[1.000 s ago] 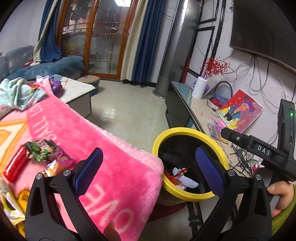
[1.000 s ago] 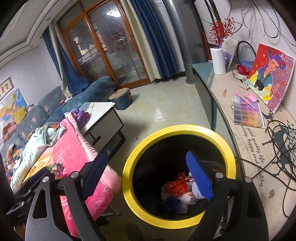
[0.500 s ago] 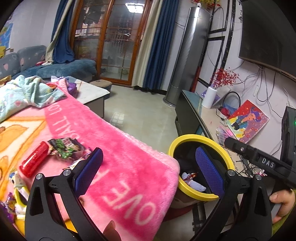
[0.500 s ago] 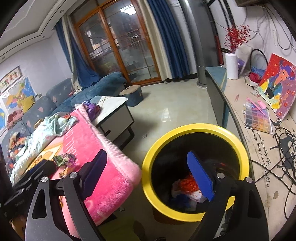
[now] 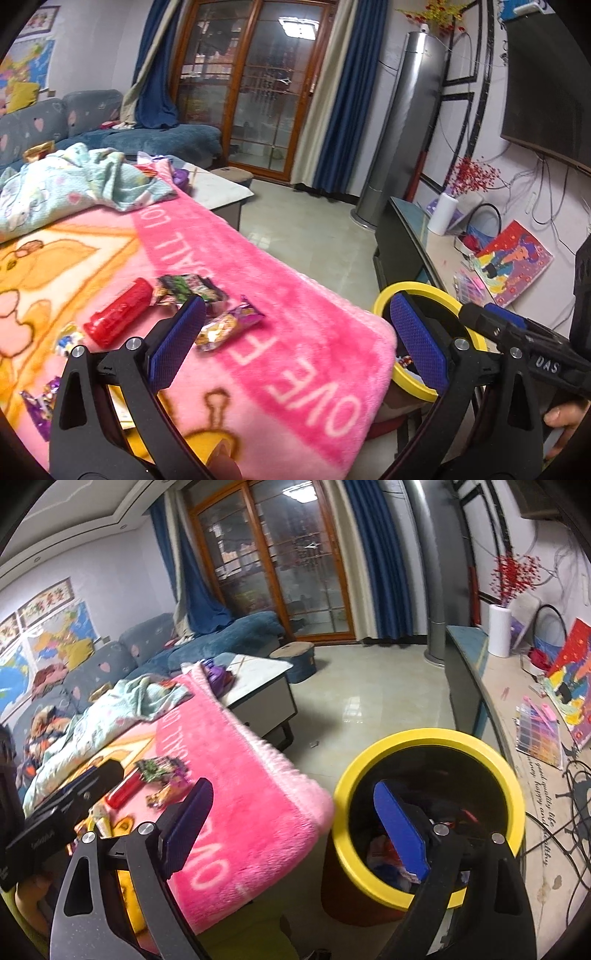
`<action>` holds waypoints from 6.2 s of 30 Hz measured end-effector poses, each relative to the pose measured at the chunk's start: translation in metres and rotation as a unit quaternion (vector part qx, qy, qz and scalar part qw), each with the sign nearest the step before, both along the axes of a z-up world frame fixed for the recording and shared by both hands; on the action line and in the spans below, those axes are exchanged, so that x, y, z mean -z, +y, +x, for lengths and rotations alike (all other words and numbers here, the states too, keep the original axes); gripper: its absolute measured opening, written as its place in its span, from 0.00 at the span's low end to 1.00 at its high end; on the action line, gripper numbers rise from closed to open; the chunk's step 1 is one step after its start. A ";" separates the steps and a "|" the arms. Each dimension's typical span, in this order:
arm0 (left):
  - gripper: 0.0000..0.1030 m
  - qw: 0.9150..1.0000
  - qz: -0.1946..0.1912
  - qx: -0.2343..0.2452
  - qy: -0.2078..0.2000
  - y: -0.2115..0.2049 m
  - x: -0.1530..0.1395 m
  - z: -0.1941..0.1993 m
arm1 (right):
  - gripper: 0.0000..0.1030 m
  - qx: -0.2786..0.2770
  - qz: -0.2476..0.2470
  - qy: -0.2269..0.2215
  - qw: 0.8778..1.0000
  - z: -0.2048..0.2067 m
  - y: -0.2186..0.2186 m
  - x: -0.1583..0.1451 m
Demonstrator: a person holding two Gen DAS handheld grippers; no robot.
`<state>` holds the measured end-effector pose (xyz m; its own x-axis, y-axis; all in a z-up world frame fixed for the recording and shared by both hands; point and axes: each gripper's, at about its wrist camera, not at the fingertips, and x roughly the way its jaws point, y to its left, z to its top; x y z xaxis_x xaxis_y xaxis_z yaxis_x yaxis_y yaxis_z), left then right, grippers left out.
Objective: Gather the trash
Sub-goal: 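Move both open tools back over the remaining wrappers on the blanket, then grasp the yellow-white chip bag with the left tool while the right tool grasps the green snack wrapper, then carry the chip bag and green snack wrapper over the yellow-rimmed bin with both tools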
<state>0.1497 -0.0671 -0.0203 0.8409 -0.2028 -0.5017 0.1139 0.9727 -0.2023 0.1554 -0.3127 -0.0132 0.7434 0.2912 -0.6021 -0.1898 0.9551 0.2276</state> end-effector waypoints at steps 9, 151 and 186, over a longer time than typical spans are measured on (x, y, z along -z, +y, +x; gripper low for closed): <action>0.89 0.999 0.000 -0.041 -0.005 0.036 -0.002 -0.012 | 0.84 -0.042 -0.011 0.004 0.999 0.000 0.032 -0.003; 0.19 0.991 -0.009 0.125 0.052 -0.044 0.001 0.005 | 0.05 -0.034 0.043 -0.024 0.998 0.034 -0.015 -0.012; 0.19 0.972 0.047 0.221 0.058 -0.147 0.030 0.027 | 0.05 0.075 0.079 0.045 0.993 0.048 -0.125 0.032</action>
